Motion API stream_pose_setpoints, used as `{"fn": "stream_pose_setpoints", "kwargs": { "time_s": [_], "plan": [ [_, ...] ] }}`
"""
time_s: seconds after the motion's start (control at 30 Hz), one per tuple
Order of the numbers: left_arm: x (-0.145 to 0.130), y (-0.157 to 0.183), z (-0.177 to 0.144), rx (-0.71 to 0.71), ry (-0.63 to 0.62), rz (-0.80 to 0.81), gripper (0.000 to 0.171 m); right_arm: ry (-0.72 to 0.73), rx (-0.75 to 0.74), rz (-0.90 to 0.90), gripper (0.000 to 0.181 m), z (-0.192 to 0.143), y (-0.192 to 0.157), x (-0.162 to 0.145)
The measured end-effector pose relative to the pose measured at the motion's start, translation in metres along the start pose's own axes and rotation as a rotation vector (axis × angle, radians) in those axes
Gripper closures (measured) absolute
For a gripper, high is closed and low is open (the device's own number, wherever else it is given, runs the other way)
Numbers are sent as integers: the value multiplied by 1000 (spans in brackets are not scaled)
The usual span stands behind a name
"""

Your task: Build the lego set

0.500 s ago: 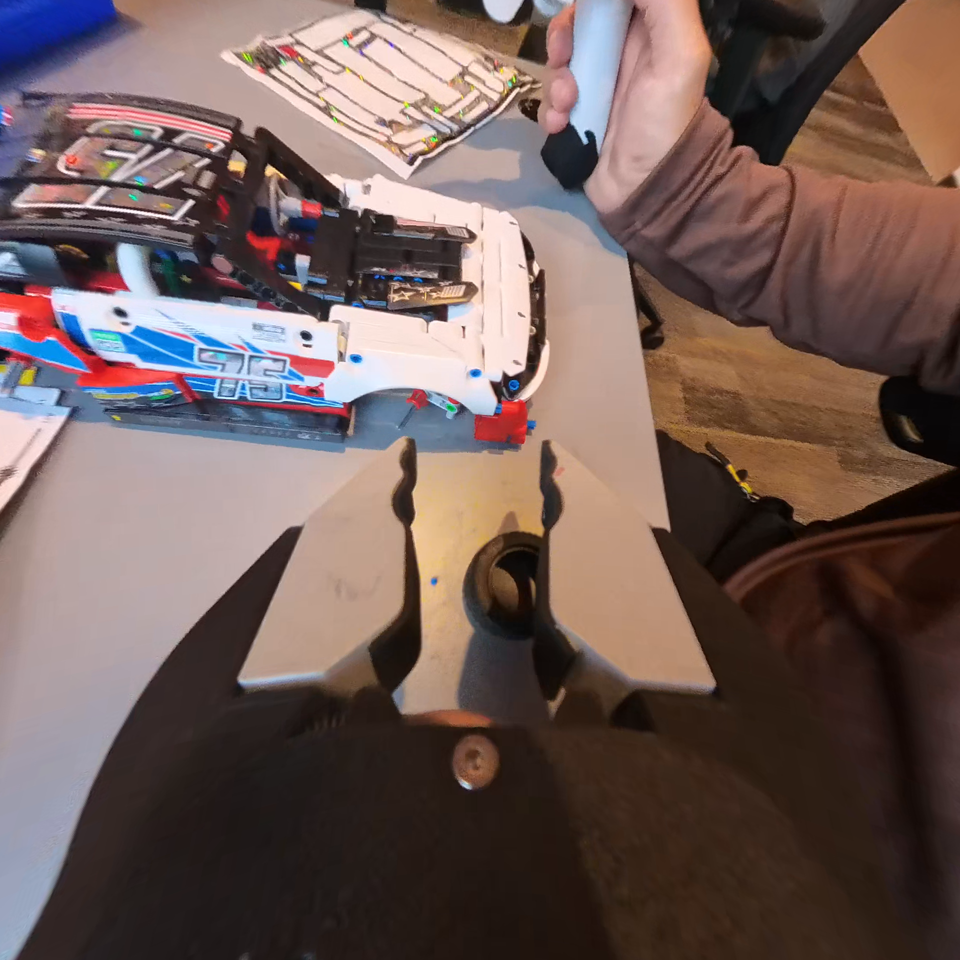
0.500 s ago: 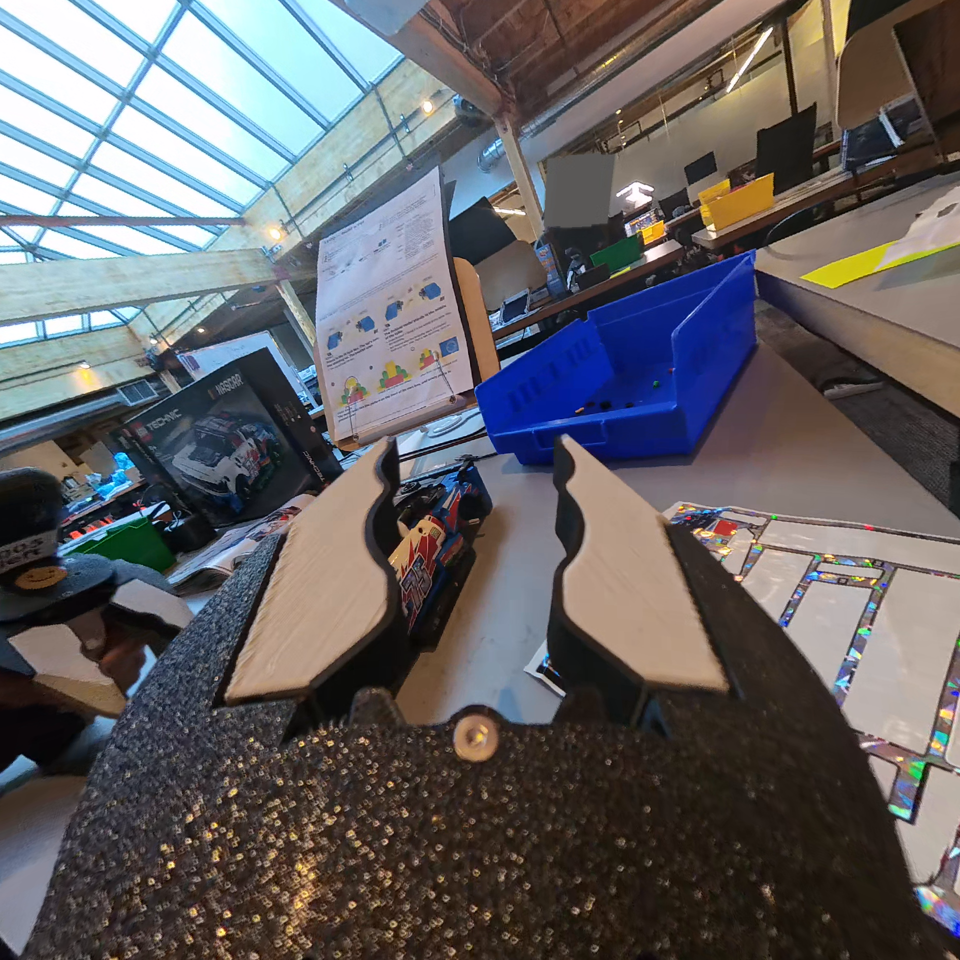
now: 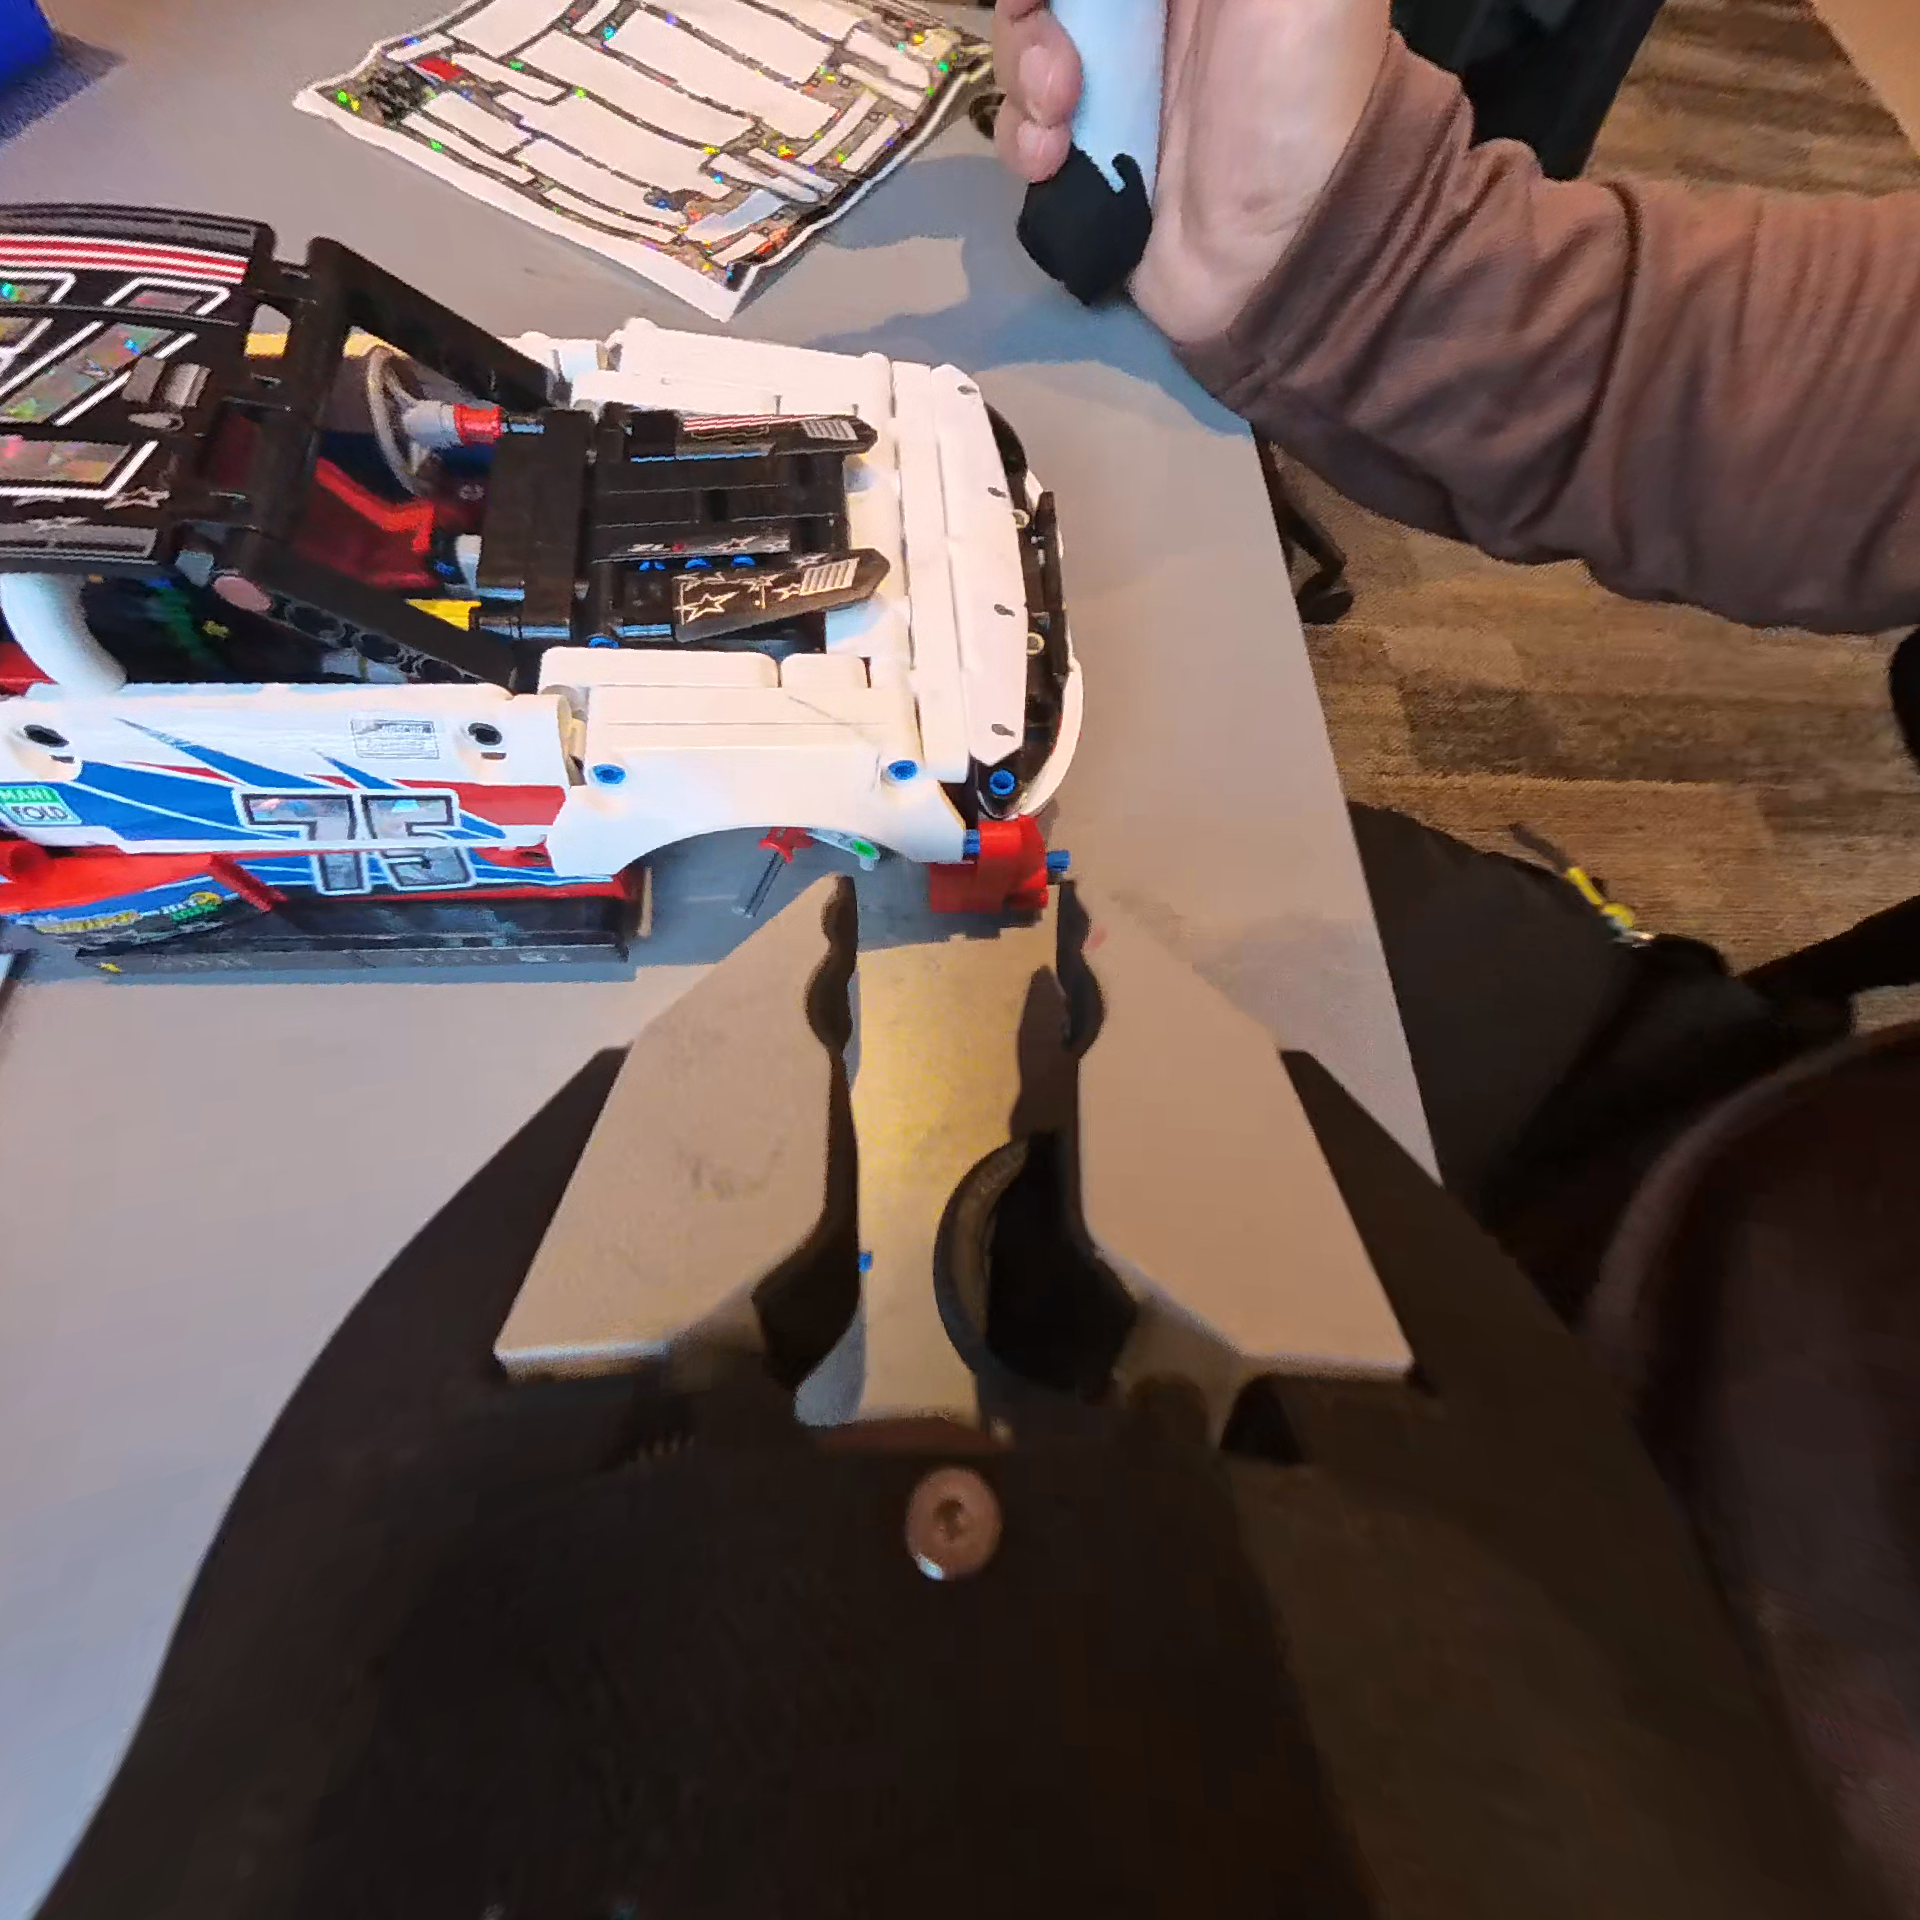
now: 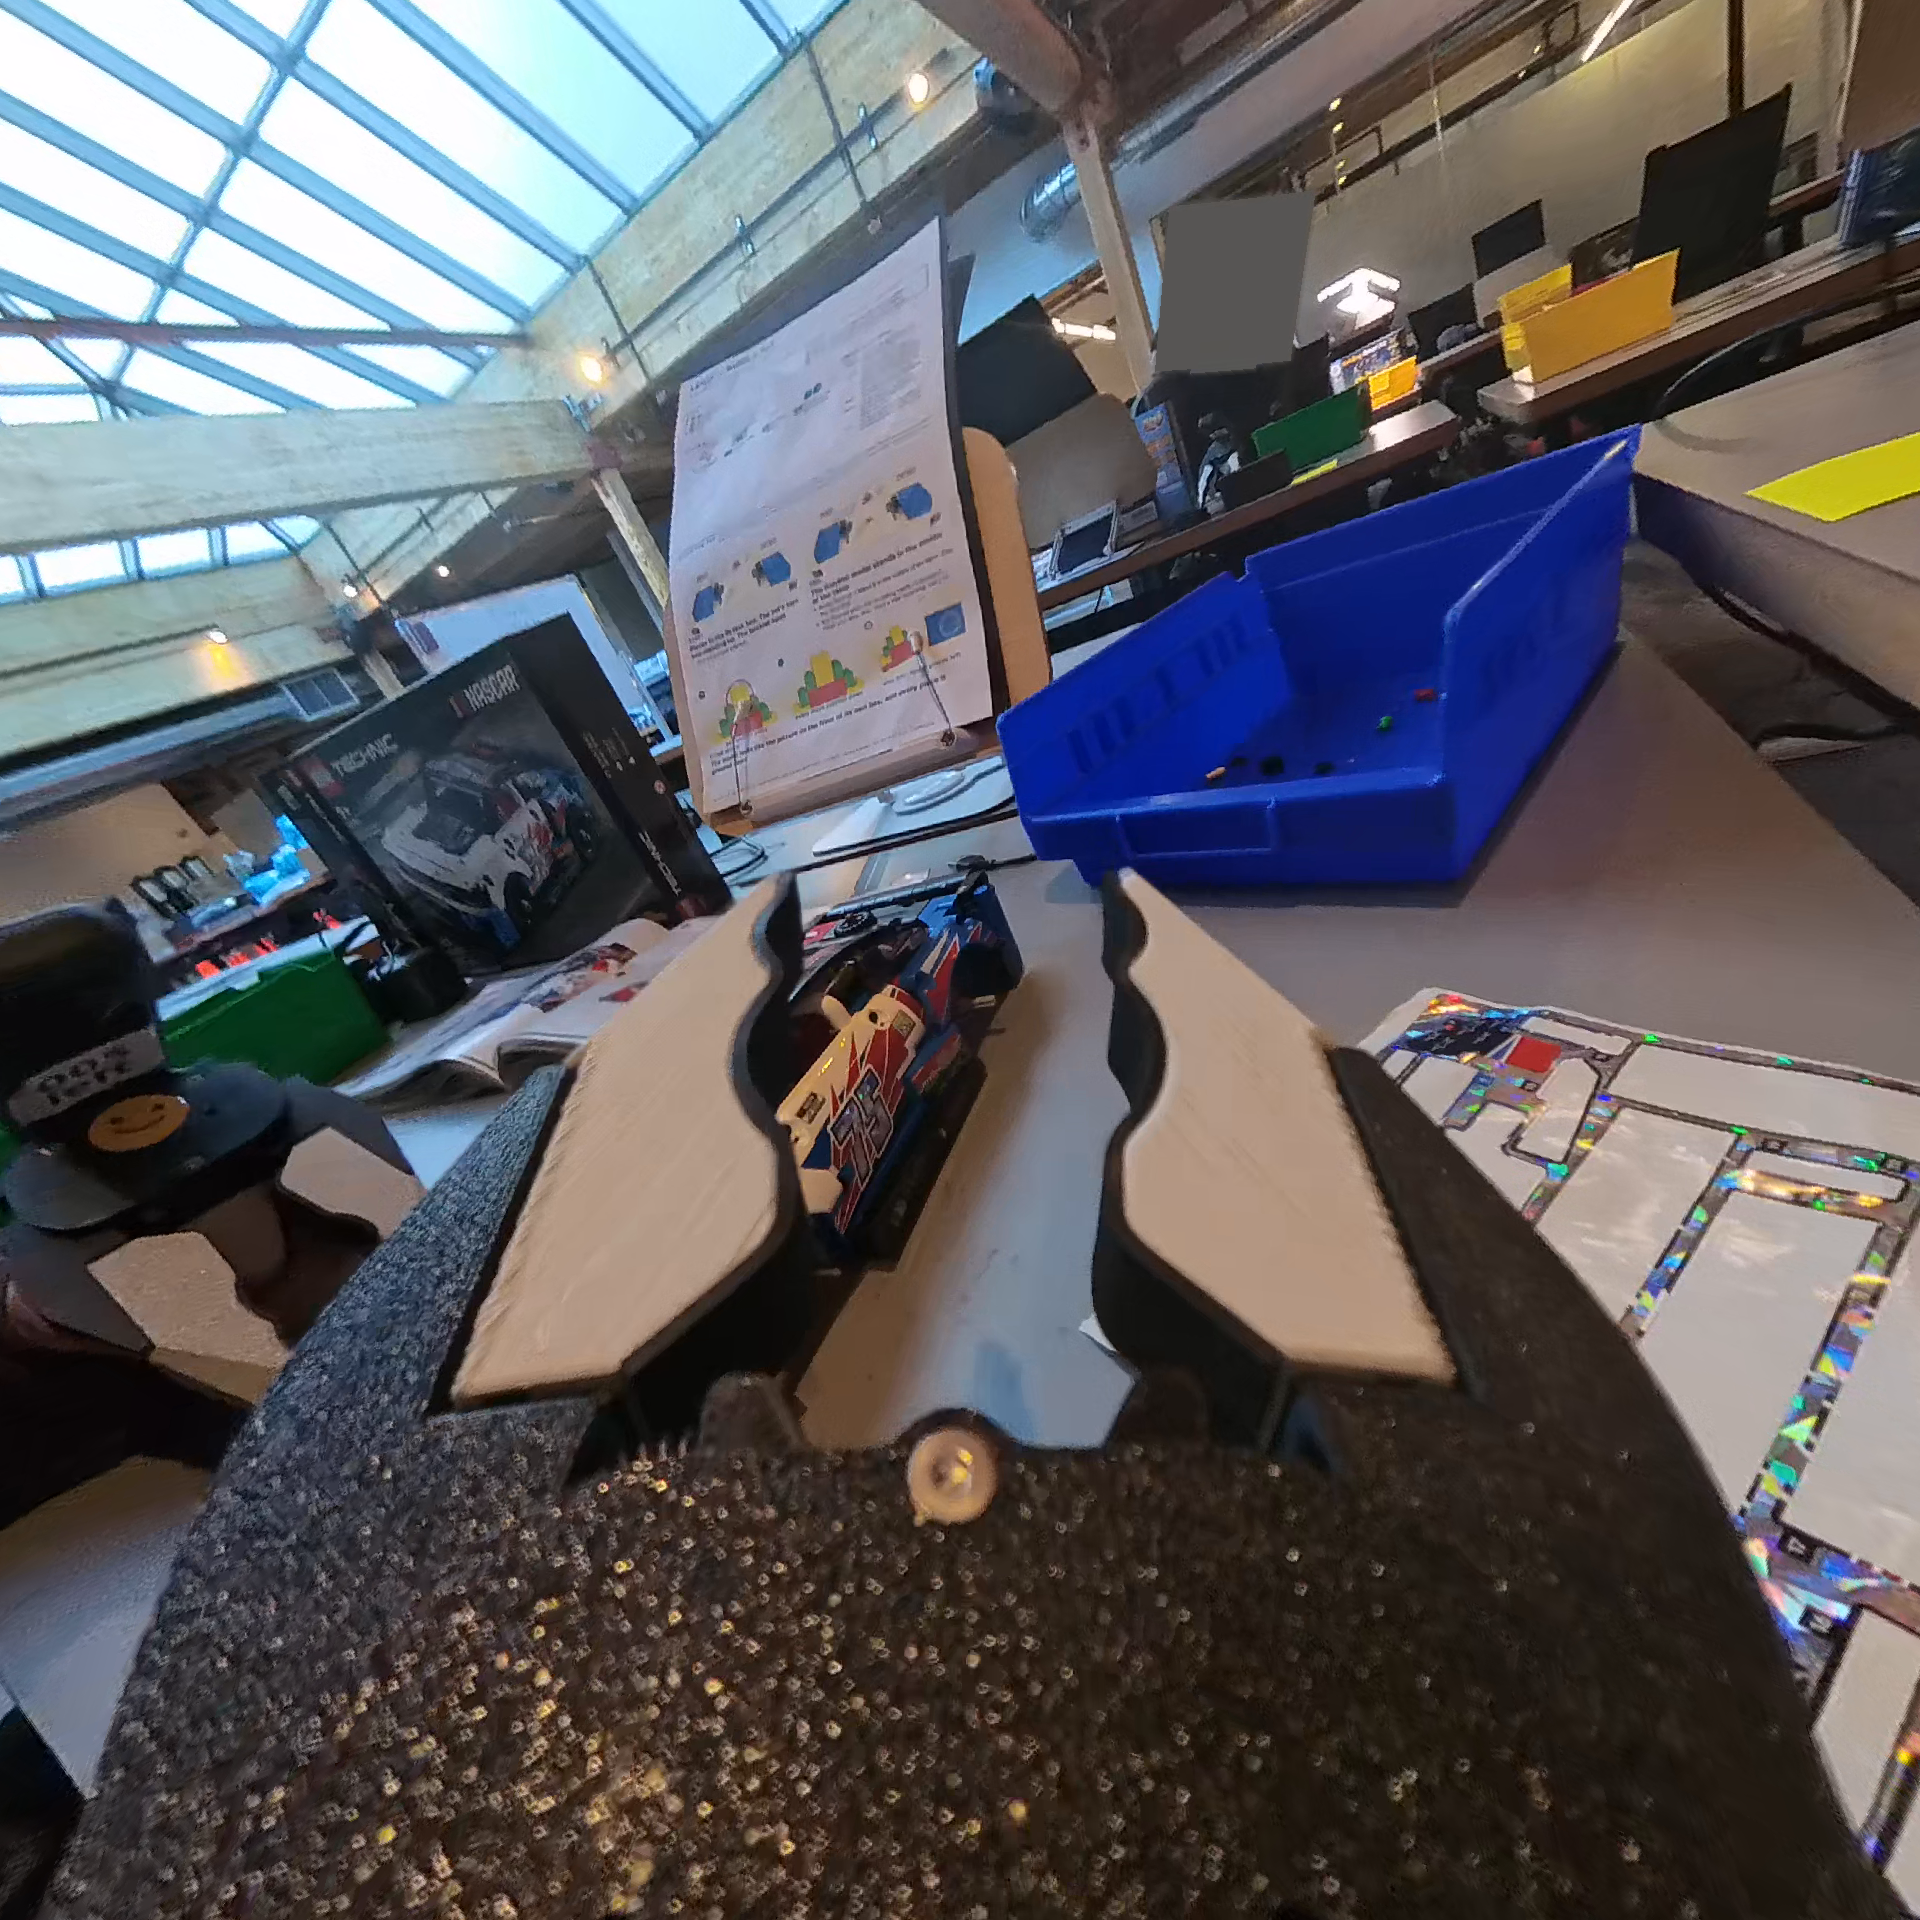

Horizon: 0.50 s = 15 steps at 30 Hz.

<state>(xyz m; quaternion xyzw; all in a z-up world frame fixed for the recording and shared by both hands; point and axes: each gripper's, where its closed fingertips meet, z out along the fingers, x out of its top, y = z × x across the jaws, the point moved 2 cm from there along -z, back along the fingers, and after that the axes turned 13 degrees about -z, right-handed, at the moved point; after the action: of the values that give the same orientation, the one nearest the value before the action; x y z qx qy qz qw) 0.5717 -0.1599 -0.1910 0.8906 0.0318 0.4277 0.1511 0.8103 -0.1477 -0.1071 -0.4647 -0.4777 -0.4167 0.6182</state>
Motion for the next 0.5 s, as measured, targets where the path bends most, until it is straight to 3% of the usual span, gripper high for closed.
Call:
{"fn": "stream_pose_setpoints", "kwargs": {
  "time_s": [0.23,0.5],
  "plan": [
    [-3,6,8,30,15,79,137,-77,24,-109,129,10,-15,-7],
    [-5,-1,7,103,14,99,137,-112,33,-93,129,14,-15,-14]
  ]
}}
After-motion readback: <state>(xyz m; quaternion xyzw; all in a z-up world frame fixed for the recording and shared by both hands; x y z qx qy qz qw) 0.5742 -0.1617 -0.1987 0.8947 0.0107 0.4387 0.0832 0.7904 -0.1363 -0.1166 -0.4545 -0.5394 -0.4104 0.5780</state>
